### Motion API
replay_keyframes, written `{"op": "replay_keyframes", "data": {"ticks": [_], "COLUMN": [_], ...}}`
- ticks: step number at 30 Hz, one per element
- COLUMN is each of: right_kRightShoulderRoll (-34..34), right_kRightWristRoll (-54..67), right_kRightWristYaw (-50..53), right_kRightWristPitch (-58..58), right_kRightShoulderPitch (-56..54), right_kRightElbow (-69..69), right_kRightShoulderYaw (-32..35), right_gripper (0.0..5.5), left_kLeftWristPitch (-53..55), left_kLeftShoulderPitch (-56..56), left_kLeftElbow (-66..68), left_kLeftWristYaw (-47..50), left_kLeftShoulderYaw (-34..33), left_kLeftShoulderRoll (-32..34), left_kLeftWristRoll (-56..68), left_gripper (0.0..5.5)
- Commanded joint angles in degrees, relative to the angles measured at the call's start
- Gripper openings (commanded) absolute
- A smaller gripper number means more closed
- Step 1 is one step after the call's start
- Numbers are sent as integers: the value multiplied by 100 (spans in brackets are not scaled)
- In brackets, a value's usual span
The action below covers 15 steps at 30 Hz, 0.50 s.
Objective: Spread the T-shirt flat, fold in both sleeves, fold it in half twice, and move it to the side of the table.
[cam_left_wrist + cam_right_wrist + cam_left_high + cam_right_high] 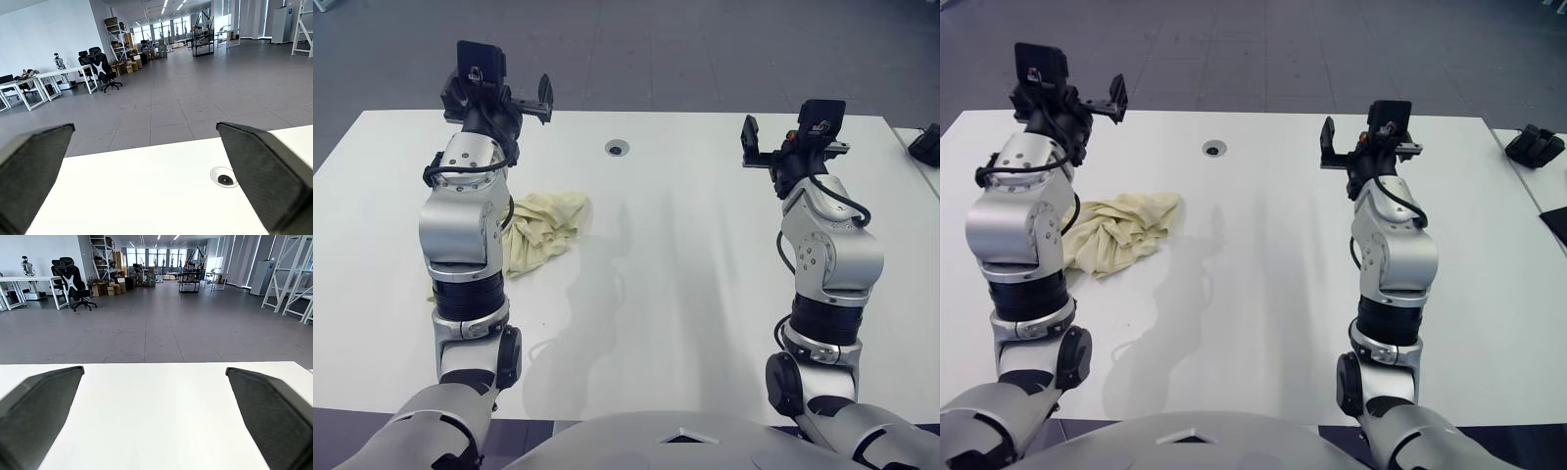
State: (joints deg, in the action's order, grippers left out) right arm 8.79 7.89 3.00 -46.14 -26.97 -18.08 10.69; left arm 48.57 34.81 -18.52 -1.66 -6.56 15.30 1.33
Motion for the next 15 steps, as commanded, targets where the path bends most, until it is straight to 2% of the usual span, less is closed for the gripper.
{"op": "replay_keyframes", "data": {"ticks": [1,15], "right_kRightShoulderRoll": [54,37], "right_kRightWristRoll": [-15,-21], "right_kRightWristYaw": [-1,8], "right_kRightWristPitch": [9,12], "right_kRightShoulderPitch": [-103,-86], "right_kRightElbow": [-14,-39], "right_kRightShoulderYaw": [26,12], "right_gripper": [538,538], "left_kLeftWristPitch": [14,0], "left_kLeftShoulderPitch": [13,5], "left_kLeftElbow": [5,30], "left_kLeftWristYaw": [11,-5], "left_kLeftShoulderYaw": [-11,-30], "left_kLeftShoulderRoll": [47,97], "left_kLeftWristRoll": [-50,-66], "left_gripper": [540,540]}}
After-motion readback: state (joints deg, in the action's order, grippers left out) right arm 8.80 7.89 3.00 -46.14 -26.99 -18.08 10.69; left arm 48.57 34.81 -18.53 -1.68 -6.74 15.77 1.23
